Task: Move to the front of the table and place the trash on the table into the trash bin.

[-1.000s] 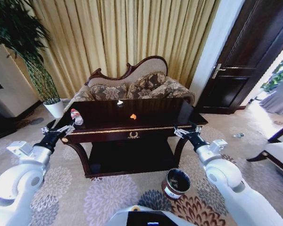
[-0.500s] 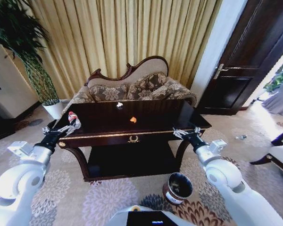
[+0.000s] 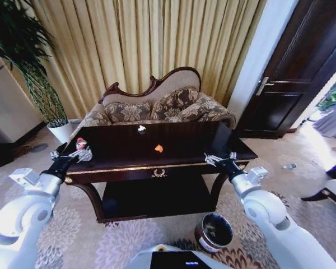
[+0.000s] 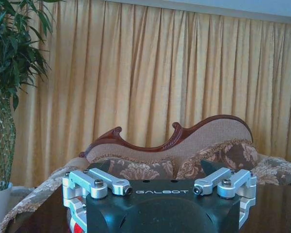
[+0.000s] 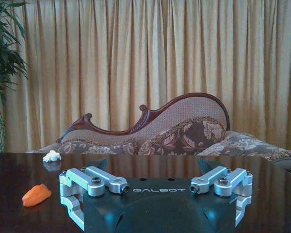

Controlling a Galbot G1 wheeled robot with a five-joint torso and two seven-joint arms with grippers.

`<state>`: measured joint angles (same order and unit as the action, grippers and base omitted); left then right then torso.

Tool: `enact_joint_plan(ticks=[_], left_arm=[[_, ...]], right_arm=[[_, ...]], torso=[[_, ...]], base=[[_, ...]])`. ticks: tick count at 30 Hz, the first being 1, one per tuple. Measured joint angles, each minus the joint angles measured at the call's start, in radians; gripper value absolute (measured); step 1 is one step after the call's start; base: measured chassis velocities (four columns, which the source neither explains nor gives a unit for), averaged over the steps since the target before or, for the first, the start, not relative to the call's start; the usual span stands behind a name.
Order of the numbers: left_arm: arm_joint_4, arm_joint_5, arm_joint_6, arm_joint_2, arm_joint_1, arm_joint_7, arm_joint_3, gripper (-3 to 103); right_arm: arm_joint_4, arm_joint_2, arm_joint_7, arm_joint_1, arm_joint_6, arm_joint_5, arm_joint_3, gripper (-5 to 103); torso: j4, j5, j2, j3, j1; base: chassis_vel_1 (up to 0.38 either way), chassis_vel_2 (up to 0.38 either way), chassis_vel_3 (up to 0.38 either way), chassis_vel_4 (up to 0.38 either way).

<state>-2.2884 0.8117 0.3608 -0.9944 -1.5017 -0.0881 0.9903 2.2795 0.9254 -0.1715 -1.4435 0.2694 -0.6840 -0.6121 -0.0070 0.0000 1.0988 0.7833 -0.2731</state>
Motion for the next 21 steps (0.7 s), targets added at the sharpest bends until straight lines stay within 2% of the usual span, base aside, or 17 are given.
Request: enact_joint_plan(ticks=[11, 18, 21], left_arm=[[-0.005, 0.000, 0.001, 0.000, -0.006, -0.001, 0.006, 100], [-0.006, -0.004, 0.002, -0.015, -0.030, -0.004, 0.030, 100], [0.003, -0.023, -0.001, -0.047, -0.055, 0.007, 0.053, 100]], right_arm=[[0.018, -0.006, -0.003, -0.009, 0.007, 0.025, 0.016, 100], [0.030, -0.071, -0.023, 0.023, 0.060, -0.029, 0.037, 100], [0.019, -0.134, -0.029, 0.055, 0.084, -0.081, 0.055, 100]], torso=[[-0.0002, 0.0000, 0.000, 0.000, 0.000], [-0.0001, 0.0002, 0.000, 0.000, 0.000], [0.0001, 0.0000, 0.000, 0.000, 0.000]], base=[[-0.090, 0.090, 0.086, -0.099], [-0.054, 0.063, 0.059, -0.058], [-0.015, 0.017, 0.014, -0.012]])
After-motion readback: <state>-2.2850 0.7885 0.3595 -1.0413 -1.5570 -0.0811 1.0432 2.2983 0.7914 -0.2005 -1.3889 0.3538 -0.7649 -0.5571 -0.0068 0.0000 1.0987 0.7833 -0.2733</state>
